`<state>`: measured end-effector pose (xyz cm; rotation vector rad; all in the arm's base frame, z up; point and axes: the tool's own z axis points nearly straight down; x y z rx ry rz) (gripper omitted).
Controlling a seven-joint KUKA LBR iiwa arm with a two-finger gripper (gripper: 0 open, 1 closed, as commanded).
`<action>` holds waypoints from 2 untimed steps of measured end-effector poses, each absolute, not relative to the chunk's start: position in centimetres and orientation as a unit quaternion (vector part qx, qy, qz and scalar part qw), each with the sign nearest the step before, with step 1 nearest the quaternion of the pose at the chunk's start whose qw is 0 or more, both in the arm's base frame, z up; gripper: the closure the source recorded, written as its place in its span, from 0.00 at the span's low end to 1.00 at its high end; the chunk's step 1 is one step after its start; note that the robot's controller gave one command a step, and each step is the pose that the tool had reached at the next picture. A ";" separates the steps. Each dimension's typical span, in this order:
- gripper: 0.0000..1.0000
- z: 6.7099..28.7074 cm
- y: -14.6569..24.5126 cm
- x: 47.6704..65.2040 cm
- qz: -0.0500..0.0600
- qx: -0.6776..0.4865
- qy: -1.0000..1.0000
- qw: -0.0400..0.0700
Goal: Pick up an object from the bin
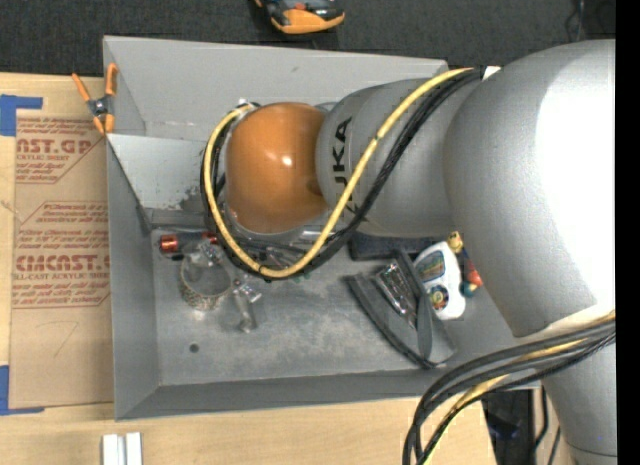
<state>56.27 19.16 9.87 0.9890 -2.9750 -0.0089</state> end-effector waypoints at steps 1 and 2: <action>0.00 7.0 17.8 57.2 -0.002 0.251 -0.968 -0.004; 1.00 7.0 20.4 56.1 -0.004 0.454 -0.891 -0.004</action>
Offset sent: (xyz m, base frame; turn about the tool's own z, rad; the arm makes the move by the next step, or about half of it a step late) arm -0.0019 0.0103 -0.0287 -0.3014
